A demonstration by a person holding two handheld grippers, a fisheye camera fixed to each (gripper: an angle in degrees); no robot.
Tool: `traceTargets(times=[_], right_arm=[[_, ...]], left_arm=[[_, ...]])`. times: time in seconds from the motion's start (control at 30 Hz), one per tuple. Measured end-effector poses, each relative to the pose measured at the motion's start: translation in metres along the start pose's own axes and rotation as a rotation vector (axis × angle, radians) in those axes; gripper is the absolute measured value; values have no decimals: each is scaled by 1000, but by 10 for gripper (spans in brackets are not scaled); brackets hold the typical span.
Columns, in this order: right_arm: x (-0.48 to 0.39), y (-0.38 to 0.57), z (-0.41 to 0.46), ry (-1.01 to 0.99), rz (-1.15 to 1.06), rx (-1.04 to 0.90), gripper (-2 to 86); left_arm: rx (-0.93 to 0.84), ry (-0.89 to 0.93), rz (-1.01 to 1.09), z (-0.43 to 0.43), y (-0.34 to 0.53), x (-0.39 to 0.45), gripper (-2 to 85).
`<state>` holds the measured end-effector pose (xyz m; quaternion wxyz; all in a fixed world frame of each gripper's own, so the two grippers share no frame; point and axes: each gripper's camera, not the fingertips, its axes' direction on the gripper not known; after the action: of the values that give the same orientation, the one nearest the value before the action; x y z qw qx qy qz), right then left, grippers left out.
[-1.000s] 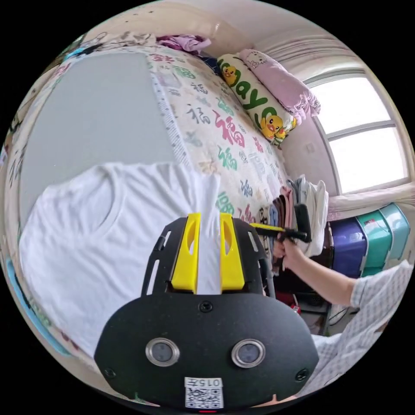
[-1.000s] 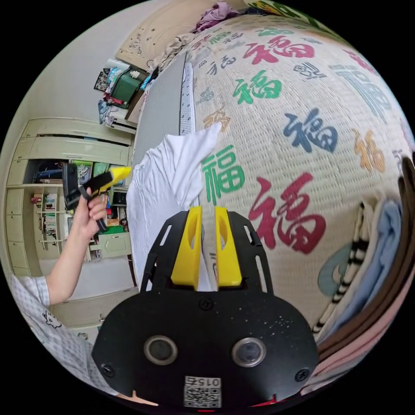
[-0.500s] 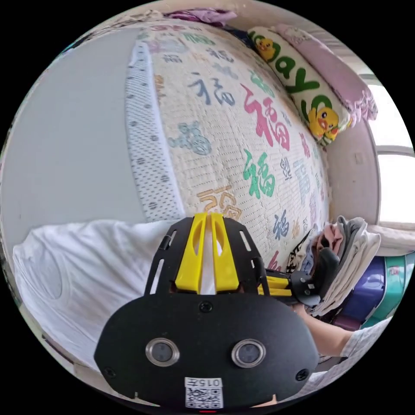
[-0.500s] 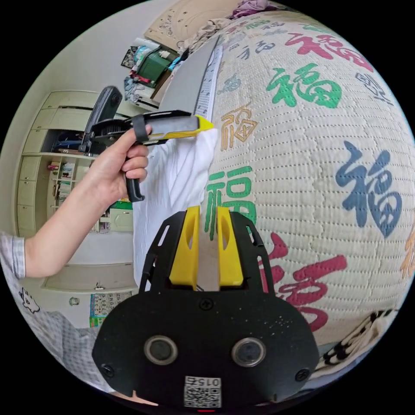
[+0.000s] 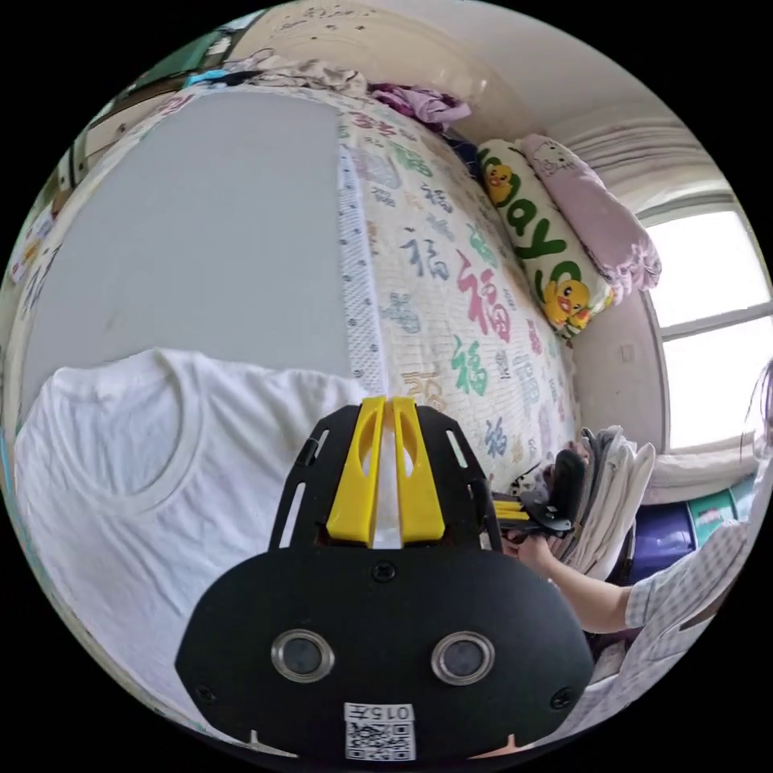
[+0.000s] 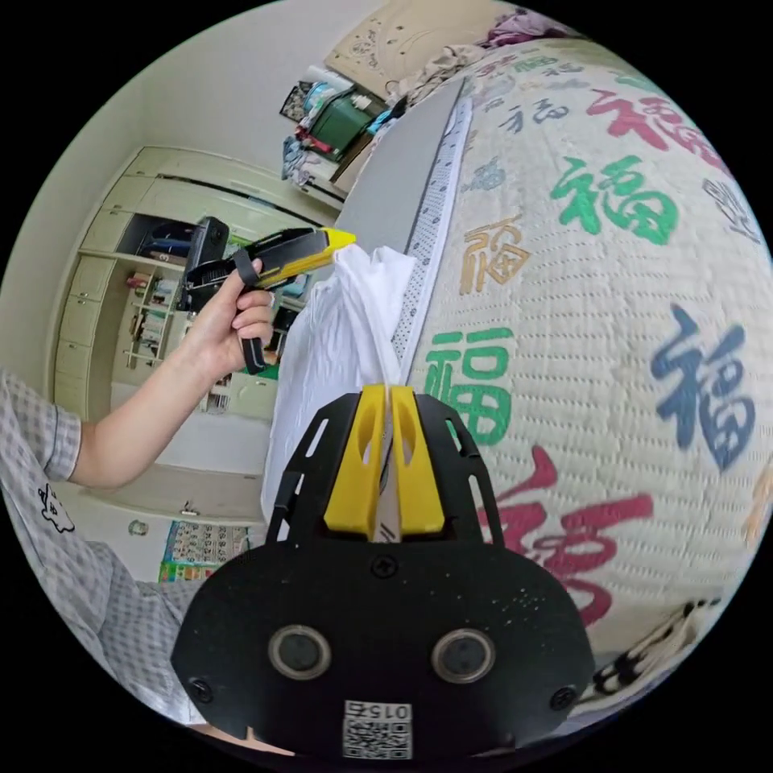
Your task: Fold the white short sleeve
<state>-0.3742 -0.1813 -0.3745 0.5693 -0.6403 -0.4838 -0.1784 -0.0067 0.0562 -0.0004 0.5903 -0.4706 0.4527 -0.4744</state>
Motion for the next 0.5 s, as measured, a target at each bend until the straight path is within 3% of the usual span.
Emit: traceTargets(times=[0.13,0.27,0.5], right_arm=[[-5,47,-38,17,165,87,2],[-12,79,-64,93,314,138,1],[-30,96,-113,98,398,178,2]], left_arm=[[-55,63,128,54,-16,43,0],[-164,-98,265,126,-7,75,3],[-116,-101,218,112,3,66,47]])
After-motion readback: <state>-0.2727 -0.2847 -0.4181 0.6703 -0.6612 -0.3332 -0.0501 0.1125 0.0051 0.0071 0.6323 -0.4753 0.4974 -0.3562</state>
